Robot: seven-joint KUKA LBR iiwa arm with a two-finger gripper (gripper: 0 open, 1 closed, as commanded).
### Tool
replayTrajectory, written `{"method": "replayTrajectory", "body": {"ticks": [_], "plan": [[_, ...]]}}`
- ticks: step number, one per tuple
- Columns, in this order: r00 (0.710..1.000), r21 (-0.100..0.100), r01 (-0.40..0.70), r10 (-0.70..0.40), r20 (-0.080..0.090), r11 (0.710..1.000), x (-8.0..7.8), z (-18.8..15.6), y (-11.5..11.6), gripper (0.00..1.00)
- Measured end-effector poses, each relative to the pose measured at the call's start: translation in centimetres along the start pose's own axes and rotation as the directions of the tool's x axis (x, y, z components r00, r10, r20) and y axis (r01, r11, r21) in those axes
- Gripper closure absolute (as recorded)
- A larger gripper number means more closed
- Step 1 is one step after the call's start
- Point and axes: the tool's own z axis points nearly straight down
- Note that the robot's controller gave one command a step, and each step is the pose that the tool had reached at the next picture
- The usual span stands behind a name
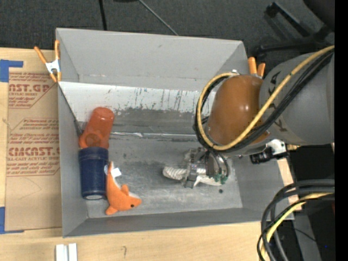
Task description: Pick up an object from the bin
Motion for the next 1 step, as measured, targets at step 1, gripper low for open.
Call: {"method": "replayTrajectory", "body": {"ticks": [1], "plan": [[1.000, 0.000, 0.000, 0.000, 0.002, 1.000, -0.02, -1.53, 0.01, 1.00]]}}
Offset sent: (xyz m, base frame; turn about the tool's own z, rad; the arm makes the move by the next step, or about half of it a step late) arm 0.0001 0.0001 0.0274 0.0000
